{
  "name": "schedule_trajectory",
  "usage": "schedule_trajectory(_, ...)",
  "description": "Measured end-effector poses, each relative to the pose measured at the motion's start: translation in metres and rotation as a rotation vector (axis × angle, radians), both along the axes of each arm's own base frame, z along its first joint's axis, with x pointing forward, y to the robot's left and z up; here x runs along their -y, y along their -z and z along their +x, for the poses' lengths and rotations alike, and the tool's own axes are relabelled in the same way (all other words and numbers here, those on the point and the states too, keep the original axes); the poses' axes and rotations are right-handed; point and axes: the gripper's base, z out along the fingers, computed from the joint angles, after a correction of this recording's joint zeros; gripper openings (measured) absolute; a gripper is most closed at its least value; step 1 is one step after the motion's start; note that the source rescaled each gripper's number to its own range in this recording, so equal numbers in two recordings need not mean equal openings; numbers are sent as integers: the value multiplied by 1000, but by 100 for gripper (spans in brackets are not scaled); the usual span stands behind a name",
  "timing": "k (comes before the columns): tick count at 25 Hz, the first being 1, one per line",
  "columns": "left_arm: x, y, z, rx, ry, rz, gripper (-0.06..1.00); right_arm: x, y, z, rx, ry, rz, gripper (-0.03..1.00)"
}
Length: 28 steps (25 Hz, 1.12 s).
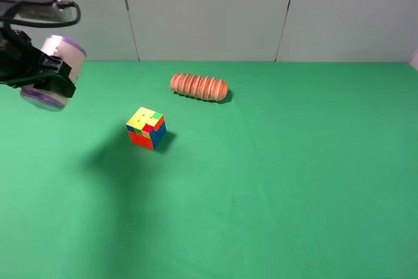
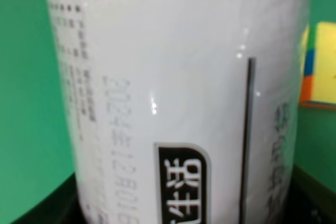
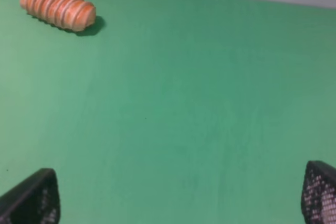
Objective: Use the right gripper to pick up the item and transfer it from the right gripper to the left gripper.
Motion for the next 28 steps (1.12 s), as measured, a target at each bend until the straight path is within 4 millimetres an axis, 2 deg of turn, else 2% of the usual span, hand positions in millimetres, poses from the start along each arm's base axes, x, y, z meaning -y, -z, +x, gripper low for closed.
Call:
schedule_trajectory(8, 4, 26, 39, -100, -3, 9, 0, 0, 0, 0, -1, 0, 0, 100)
schedule_trajectory(11, 5, 44, 48, -148, -3, 15, 0, 0, 0, 0, -1, 6, 0, 100)
schedule_trajectory(20, 5, 91, 57, -256, -8, 29, 0, 0, 0, 0, -1, 8, 0, 100)
schedule_trajectory(28, 5, 97, 57, -273, -8, 30, 0, 0, 0, 0, -1, 8, 0, 100)
